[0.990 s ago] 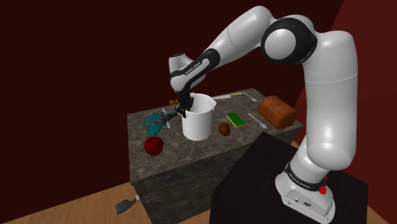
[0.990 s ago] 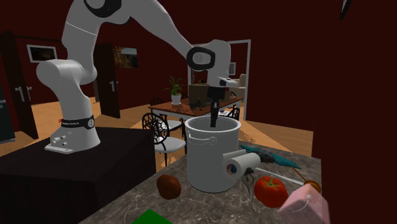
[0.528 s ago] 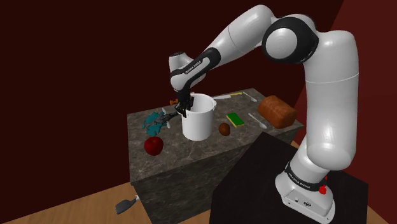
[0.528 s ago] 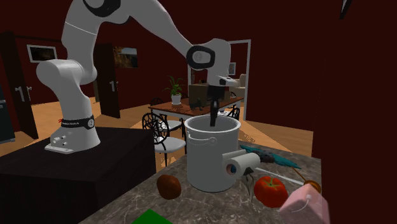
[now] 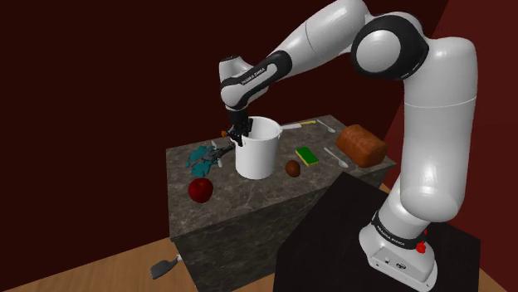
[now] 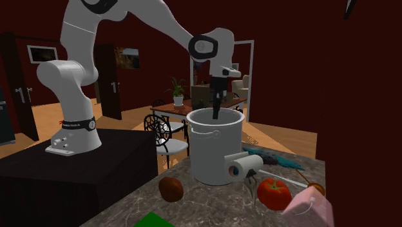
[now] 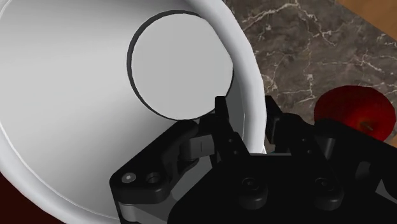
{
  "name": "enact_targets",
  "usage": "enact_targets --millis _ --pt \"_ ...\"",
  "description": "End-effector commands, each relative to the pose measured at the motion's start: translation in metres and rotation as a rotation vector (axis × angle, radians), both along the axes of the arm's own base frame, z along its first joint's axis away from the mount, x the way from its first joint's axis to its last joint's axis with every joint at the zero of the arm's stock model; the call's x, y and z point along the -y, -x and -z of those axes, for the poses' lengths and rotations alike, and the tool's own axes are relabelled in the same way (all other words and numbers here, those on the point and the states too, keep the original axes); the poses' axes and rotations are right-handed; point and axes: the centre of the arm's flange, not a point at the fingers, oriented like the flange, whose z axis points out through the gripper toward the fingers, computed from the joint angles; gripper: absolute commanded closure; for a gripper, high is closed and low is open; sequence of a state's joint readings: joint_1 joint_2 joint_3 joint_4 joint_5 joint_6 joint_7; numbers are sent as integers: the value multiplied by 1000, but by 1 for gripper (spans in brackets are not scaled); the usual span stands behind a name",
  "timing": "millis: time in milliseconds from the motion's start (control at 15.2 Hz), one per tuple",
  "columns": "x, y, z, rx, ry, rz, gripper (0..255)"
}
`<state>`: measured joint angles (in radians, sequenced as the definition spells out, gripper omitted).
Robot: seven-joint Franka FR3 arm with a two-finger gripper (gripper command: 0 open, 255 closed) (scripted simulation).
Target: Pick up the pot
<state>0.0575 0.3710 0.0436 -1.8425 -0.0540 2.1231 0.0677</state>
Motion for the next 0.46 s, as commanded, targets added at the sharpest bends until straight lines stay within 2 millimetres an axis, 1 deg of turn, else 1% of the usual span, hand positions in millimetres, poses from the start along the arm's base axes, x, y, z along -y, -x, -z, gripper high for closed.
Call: enact_targets --millis 0,264,396 --pt "1 -2 -14 7 0 0 255" --pt "1 -2 -35 7 0 0 255" --pt "1 -2 -36 7 0 0 255"
